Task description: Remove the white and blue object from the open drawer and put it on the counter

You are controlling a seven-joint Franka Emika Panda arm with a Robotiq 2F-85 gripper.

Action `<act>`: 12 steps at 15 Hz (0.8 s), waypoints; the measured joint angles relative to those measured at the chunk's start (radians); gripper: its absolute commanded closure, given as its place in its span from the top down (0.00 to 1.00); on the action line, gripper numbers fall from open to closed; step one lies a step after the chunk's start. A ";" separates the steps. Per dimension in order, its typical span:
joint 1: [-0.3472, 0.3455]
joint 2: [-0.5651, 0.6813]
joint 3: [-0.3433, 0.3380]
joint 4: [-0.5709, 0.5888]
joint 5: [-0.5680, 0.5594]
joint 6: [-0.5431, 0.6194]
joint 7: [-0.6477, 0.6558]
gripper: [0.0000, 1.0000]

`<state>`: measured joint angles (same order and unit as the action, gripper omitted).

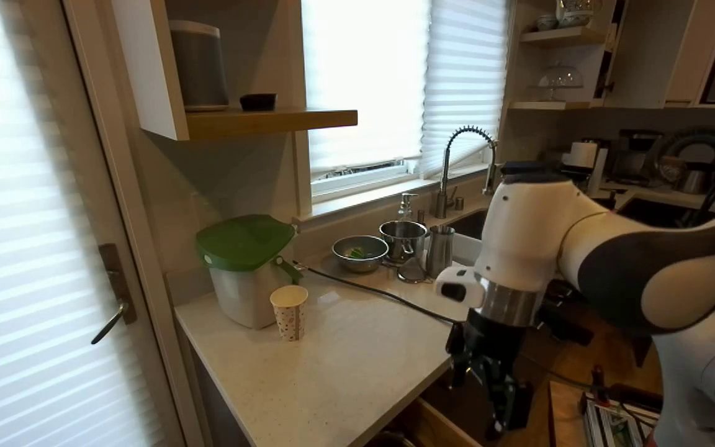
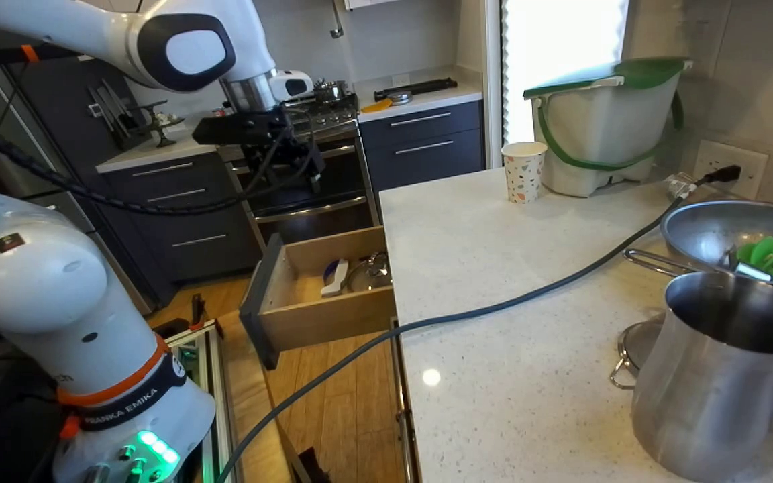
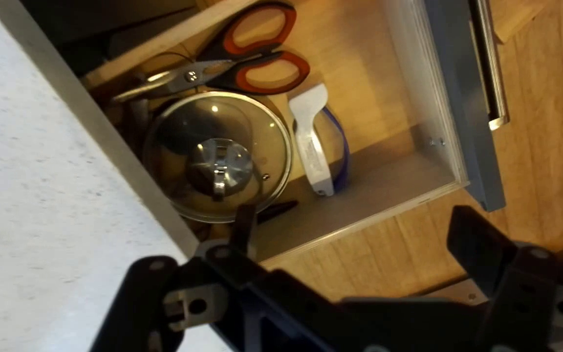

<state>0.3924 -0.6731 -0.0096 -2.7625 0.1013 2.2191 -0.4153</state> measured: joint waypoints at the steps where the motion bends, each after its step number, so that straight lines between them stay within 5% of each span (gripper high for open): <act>1: 0.026 0.056 0.007 0.002 0.006 0.030 -0.026 1.00; 8: 0.079 0.446 0.025 0.086 0.019 0.128 -0.279 1.00; 12: 0.077 0.511 0.027 0.120 0.020 0.136 -0.301 1.00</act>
<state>0.4696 -0.1622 0.0169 -2.6423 0.1217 2.3547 -0.7164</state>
